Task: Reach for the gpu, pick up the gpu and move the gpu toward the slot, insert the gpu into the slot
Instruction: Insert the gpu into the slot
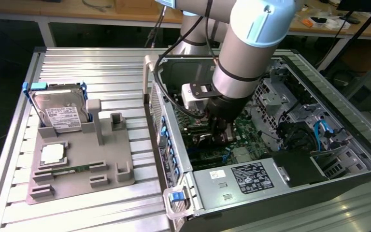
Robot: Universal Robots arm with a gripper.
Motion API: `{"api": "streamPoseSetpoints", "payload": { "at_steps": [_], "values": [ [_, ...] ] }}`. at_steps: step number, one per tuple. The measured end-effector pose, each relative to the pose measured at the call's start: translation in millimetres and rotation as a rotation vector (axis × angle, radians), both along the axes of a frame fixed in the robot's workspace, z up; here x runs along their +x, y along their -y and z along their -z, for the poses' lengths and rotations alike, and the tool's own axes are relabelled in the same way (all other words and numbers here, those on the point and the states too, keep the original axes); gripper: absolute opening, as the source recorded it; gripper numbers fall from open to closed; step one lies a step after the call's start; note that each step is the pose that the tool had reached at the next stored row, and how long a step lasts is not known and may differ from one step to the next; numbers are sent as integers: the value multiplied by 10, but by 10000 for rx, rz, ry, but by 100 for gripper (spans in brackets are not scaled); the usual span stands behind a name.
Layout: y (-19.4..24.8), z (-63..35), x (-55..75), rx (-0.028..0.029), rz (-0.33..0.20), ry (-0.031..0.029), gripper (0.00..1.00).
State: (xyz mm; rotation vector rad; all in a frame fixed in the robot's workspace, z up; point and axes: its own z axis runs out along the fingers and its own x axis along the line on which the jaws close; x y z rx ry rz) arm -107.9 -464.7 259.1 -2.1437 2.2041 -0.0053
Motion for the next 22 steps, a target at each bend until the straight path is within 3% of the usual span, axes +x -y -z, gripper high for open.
{"api": "streamPoseSetpoints", "payload": {
  "at_steps": [14, 22],
  "values": [
    [0, 25, -2, 0, 0, 7, 27],
    [0, 52, -22, 1, -1, 87, 27]
  ]
}}
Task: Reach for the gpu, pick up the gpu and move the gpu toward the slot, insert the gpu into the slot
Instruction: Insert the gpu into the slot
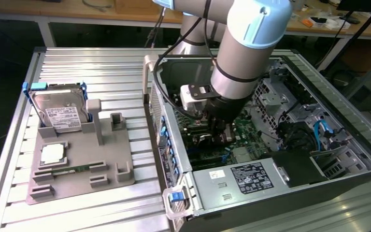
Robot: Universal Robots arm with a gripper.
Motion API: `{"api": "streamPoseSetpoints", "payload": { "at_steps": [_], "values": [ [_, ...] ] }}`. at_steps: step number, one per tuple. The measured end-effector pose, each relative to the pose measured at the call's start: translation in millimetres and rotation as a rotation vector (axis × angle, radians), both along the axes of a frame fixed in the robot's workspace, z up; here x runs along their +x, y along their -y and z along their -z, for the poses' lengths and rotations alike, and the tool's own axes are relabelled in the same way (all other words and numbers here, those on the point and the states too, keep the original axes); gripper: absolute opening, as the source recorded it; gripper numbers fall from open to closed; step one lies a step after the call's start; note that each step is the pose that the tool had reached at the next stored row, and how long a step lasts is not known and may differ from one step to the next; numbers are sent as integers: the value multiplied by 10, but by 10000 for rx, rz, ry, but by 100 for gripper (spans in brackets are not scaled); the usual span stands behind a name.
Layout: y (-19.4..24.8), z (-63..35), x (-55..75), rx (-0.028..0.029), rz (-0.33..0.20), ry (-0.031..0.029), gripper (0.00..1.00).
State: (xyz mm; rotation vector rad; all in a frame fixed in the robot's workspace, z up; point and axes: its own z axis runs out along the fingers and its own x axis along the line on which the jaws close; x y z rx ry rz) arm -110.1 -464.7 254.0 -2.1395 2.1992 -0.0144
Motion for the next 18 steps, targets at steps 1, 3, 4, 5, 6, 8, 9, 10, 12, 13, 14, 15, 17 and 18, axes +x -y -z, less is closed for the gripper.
{"api": "streamPoseSetpoints", "payload": {
  "at_steps": [1, 3, 4, 5, 6, 8, 9, 10, 12, 13, 14, 15, 17, 18],
  "values": [
    [-1, 7, -4, 7, 2, 13, 27],
    [-1, 13, -9, 2, 1, 26, 27],
    [0, 17, -11, -1, -1, 34, 27],
    [0, 20, -15, -3, 1, 40, 27],
    [0, 23, -18, -5, 0, 47, 27],
    [0, 29, -22, -4, 1, 56, 27],
    [0, 30, -22, -2, 1, 60, 27],
    [0, 31, -22, -1, 1, 61, 27],
    [0, 31, -22, 0, 1, 63, 27],
    [0, 31, -22, 0, 1, 63, 27],
    [0, 31, -22, 0, 1, 64, 27],
    [0, 31, -22, 0, 0, 65, 27],
    [0, 32, -23, -1, 0, 68, 27],
    [0, 33, -24, 0, 1, 72, 27]
  ]
}}
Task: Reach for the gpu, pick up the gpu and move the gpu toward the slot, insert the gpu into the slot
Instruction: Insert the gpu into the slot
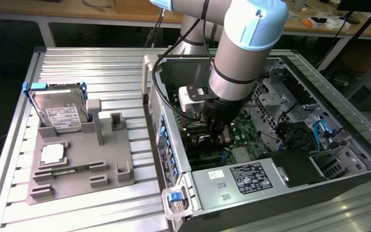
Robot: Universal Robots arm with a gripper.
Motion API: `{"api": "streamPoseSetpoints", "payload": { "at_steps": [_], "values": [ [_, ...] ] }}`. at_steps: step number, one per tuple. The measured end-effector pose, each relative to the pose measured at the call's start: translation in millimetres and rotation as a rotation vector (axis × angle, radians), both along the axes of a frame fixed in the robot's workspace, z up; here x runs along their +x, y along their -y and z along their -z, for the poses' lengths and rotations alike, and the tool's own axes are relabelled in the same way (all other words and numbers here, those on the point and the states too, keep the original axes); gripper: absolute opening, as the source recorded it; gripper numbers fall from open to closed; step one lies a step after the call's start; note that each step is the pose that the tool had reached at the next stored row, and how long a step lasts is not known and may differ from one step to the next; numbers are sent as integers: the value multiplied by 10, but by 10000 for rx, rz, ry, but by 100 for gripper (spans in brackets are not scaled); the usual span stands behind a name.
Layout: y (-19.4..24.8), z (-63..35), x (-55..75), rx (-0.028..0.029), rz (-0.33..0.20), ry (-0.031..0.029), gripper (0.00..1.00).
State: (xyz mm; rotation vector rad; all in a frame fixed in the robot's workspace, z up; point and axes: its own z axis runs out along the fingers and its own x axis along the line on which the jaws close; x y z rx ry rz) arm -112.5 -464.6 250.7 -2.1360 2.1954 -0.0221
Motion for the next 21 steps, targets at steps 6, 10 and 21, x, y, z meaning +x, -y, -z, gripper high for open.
{"api": "streamPoseSetpoints", "payload": {
  "at_steps": [6, 10, 21],
  "values": [
    [0, 5, -3, 0, 0, 13, 27],
    [0, 5, -3, 0, 0, 13, 27],
    [-2, -40, -3, 1, 0, 26, 40]
  ]
}}
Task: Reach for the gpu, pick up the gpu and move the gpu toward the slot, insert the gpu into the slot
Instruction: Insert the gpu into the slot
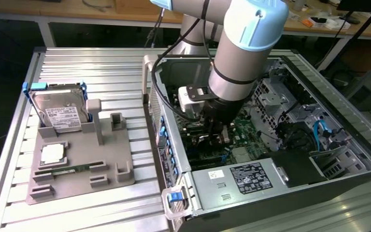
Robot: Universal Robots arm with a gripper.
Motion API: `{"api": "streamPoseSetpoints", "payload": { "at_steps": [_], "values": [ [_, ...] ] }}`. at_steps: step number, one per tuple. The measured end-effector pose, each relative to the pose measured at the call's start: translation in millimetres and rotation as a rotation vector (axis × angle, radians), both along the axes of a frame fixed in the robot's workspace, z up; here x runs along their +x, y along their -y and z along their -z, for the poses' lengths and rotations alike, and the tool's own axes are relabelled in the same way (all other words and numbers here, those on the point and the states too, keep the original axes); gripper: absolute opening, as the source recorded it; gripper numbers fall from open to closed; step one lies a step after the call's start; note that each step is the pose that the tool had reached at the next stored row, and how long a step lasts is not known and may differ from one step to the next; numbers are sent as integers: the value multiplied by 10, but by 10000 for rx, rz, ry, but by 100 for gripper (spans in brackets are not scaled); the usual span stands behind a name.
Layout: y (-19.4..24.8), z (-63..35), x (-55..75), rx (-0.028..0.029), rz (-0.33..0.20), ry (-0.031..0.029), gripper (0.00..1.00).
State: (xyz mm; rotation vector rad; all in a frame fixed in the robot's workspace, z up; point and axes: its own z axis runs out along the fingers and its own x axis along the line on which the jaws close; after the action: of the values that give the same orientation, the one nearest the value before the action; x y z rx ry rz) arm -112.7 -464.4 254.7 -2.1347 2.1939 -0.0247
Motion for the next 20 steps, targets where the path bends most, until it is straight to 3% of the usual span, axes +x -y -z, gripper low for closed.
{"api": "streamPoseSetpoints", "payload": {
  "at_steps": [20],
  "values": [
    [-8, -267, 0, -7, 2, 9, 40]
  ]
}}
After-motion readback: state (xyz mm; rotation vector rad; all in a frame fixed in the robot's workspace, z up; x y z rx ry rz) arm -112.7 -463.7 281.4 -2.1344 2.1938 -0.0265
